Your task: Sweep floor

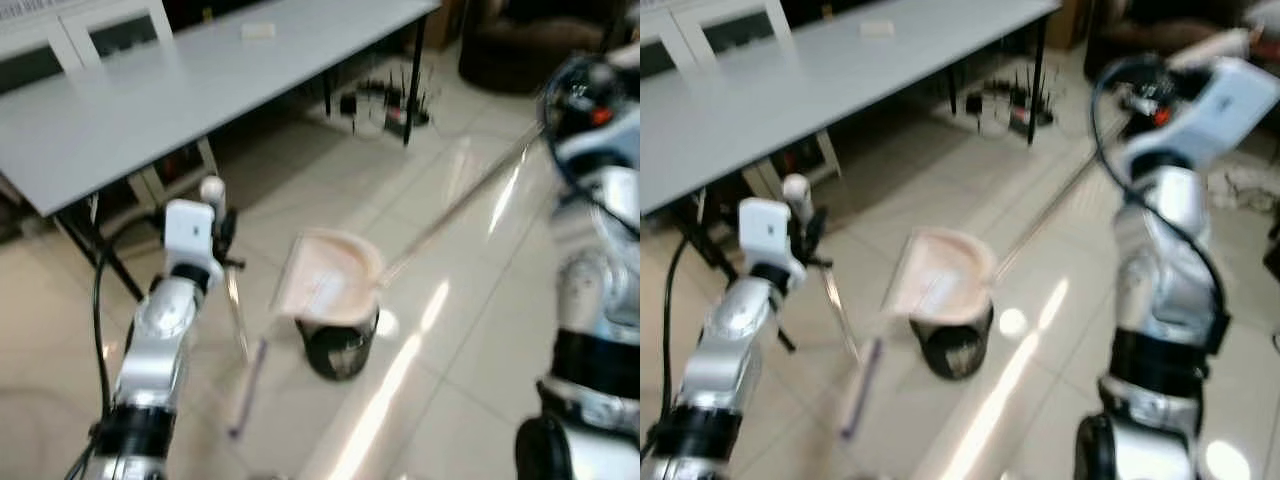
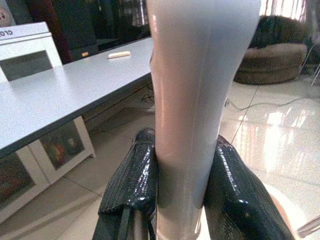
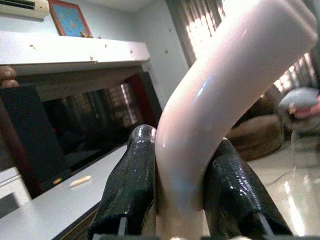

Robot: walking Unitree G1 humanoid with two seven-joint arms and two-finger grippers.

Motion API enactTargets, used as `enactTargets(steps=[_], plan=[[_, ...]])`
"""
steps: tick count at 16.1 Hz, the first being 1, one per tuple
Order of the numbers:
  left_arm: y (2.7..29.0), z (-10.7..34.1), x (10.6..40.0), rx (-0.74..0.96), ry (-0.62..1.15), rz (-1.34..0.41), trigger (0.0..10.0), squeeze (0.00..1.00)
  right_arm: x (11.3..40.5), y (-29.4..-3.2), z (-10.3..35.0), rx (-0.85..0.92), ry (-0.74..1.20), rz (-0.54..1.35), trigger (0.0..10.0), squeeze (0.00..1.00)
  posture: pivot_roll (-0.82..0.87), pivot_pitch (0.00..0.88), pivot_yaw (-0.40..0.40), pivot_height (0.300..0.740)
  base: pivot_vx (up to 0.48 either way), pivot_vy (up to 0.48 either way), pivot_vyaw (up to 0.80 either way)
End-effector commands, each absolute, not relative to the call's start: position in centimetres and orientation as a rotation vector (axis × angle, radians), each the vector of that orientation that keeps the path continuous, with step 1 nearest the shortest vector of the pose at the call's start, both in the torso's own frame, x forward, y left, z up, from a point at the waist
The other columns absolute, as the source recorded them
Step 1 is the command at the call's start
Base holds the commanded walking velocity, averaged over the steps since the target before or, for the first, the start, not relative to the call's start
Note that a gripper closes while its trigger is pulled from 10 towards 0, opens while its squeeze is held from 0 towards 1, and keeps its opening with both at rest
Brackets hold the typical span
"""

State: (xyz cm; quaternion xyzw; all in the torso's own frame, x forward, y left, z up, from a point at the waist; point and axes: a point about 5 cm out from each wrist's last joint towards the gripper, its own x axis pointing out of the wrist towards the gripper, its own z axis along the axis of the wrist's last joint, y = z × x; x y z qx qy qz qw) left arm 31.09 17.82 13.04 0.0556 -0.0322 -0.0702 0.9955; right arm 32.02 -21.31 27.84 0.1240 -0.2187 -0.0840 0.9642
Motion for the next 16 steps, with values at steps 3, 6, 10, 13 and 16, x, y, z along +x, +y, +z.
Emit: enactTargets(steps=[3, 6, 10, 13, 16], plan=[[18.5, 14.0, 31.3, 0.141, -0.106, -0.124, 10.0, 0.00, 31.8, -20.5, 28.8, 0.279, -0.495, -0.149, 10.0, 0.00, 0.01, 0.010, 0.056, 0.740, 0.377, 0.000, 0.00], [18.5, 14.0, 31.4, 0.142, -0.106, -0.129, 10.0, 0.00, 31.9, -20.7, 28.3, 0.279, -0.467, -0.151, 10.0, 0.00, 0.01, 0.003, 0.059, 0.740, 0.376, 0.000, 0.00], [18.2, 13.9, 31.5, 0.126, -0.100, -0.143, 10.0, 0.00, 31.8, -20.2, 28.0, 0.251, -0.469, -0.127, 10.0, 0.00, 0.02, 0.003, 0.058, 0.740, 0.188, 0.000, 0.00], [18.4, 13.7, 31.4, 0.160, -0.087, -0.142, 10.0, 0.00, 32.0, -20.0, 27.6, 0.180, -0.466, -0.107, 10.0, 0.00, 0.03, 0.011, 0.056, 0.740, 0.000, 0.000, 0.00], [19.2, 13.1, 31.0, 0.202, -0.056, -0.137, 10.0, 0.00, 31.8, -19.1, 27.2, 0.025, -0.503, -0.055, 10.0, 0.00, 0.03, 0.013, 0.057, 0.740, 0.000, 0.000, 0.00]])
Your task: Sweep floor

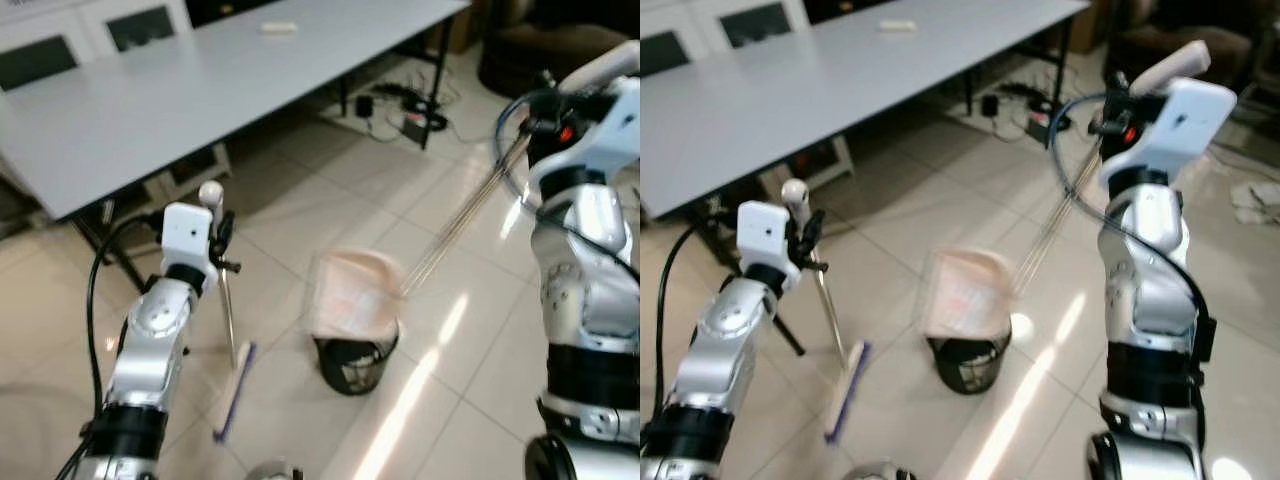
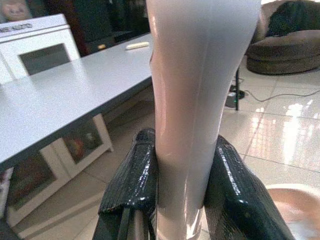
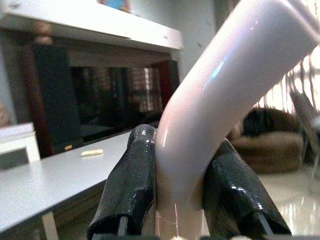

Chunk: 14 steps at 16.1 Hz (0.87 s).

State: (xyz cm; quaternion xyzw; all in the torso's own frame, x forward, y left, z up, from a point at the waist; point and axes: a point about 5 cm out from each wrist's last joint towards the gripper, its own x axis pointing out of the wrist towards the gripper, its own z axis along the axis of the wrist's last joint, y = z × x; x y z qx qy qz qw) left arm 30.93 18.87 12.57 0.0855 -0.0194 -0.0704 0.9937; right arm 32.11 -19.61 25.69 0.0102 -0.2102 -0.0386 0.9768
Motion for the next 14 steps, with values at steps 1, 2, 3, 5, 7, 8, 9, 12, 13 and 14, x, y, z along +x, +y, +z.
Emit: enactTargets(steps=[1, 2, 3, 5, 7, 8, 9, 12, 13, 14], plan=[[19.2, 12.8, 30.9, 0.207, -0.048, -0.140, 10.0, 0.00, 31.8, -18.7, 26.6, -0.024, -0.513, -0.029, 10.0, 0.00, 0.03, 0.016, 0.057, 0.740, 0.000, 0.000, 0.00], [19.2, 12.7, 30.8, 0.211, -0.045, -0.143, 10.0, 0.00, 31.7, -18.5, 26.3, -0.029, -0.517, -0.015, 10.0, 0.00, 0.03, 0.016, 0.057, 0.740, 0.000, 0.000, 0.00], [19.1, 12.7, 30.8, 0.211, -0.045, -0.144, 10.0, 0.00, 31.7, -18.4, 26.2, -0.031, -0.518, -0.011, 10.0, 0.00, 0.03, 0.016, 0.058, 0.740, 0.000, 0.000, 0.00], [18.9, 12.5, 30.8, 0.212, -0.039, -0.148, 10.0, 0.00, 31.8, -17.9, 25.6, -0.080, -0.530, 0.021, 10.0, 0.00, 0.03, 0.019, 0.057, 0.740, 0.000, 0.000, 0.00], [18.8, 12.5, 30.8, 0.212, -0.038, -0.149, 10.0, 0.00, 31.9, -16.5, 25.1, -0.139, -0.563, 0.090, 10.0, 0.00, 0.03, 0.021, 0.055, 0.740, 0.000, 0.000, 0.00], [18.7, 12.4, 30.7, 0.214, -0.036, -0.151, 10.0, 0.00, 31.9, -15.7, 24.9, -0.180, -0.572, 0.132, 10.0, 0.00, 0.03, 0.021, 0.054, 0.740, 0.000, 0.000, 0.00], [18.7, 12.4, 30.7, 0.216, -0.034, -0.153, 10.0, 0.00, 31.8, -15.0, 24.8, -0.223, -0.584, 0.175, 10.0, 0.00, 0.03, 0.021, 0.054, 0.740, 0.000, 0.000, 0.00], [18.5, 12.3, 30.8, 0.218, -0.030, -0.158, 10.0, 0.00, 31.1, -11.7, 24.3, -0.310, -0.643, 0.350, 10.0, 0.00, 0.03, 0.028, 0.051, 0.740, 0.000, 0.000, 0.00], [18.5, 12.4, 30.8, 0.217, -0.032, -0.155, 10.0, 0.00, 30.7, -10.3, 23.9, -0.333, -0.663, 0.416, 10.0, 0.00, 0.03, 0.029, 0.047, 0.740, 0.000, 0.000, 0.00], [18.5, 12.5, 31.0, 0.215, -0.036, -0.150, 10.0, 0.00, 30.3, -9.0, 23.6, -0.357, -0.680, 0.485, 10.0, 0.00, 0.03, 0.029, 0.045, 0.740, 0.000, 0.000, 0.00]])
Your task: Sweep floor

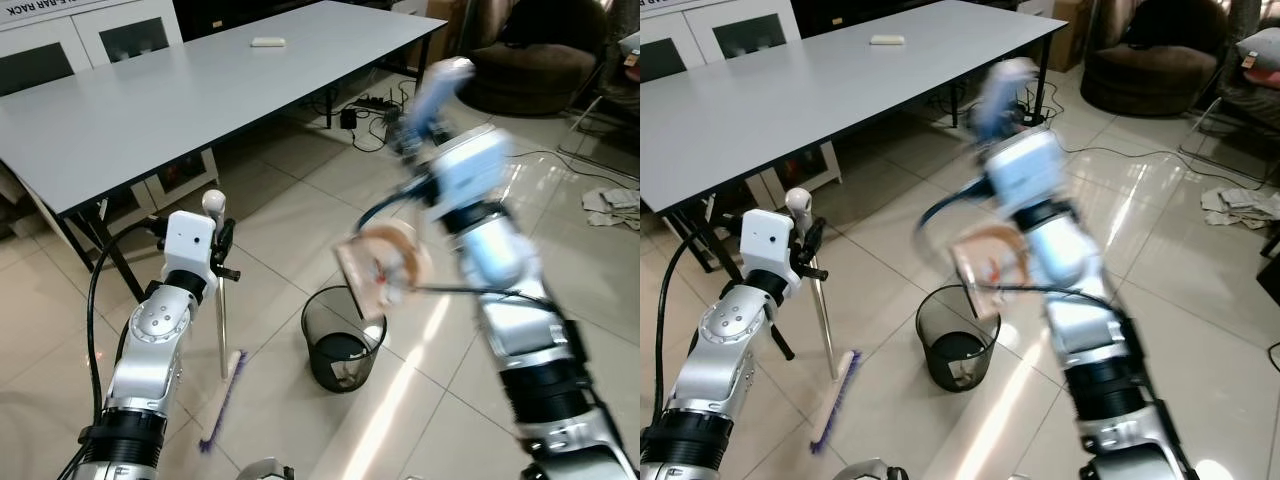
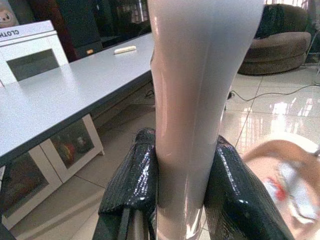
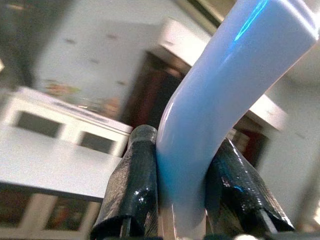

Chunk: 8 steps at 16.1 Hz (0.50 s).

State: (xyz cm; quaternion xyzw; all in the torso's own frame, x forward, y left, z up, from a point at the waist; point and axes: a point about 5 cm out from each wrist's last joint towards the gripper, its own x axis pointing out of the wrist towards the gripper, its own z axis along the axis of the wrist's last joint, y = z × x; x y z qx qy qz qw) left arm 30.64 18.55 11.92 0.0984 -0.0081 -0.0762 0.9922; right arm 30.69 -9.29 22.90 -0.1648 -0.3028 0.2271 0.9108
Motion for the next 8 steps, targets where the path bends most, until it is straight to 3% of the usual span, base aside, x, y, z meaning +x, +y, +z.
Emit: enactTargets(steps=[1, 4, 8], plan=[[18.5, 12.6, 31.0, 0.214, -0.039, -0.149, 10.0, 0.00, 30.2, -8.3, 23.5, -0.375, -0.687, 0.524, 10.0, 0.00, 0.03, 0.032, 0.044, 0.740, 0.000, 0.000, 0.00], [18.4, 12.6, 30.8, 0.217, -0.039, -0.150, 10.0, 0.00, 29.1, -5.7, 21.9, -0.515, -0.687, 0.715, 10.0, 0.00, 0.04, 0.050, 0.039, 0.740, 0.000, 0.000, 0.00], [18.5, 12.6, 30.6, 0.218, -0.035, -0.145, 10.0, 0.00, 28.7, -5.5, 21.1, -0.615, -0.695, 0.730, 10.0, 0.00, 0.04, 0.066, 0.039, 0.740, 0.000, 0.000, 0.00]])
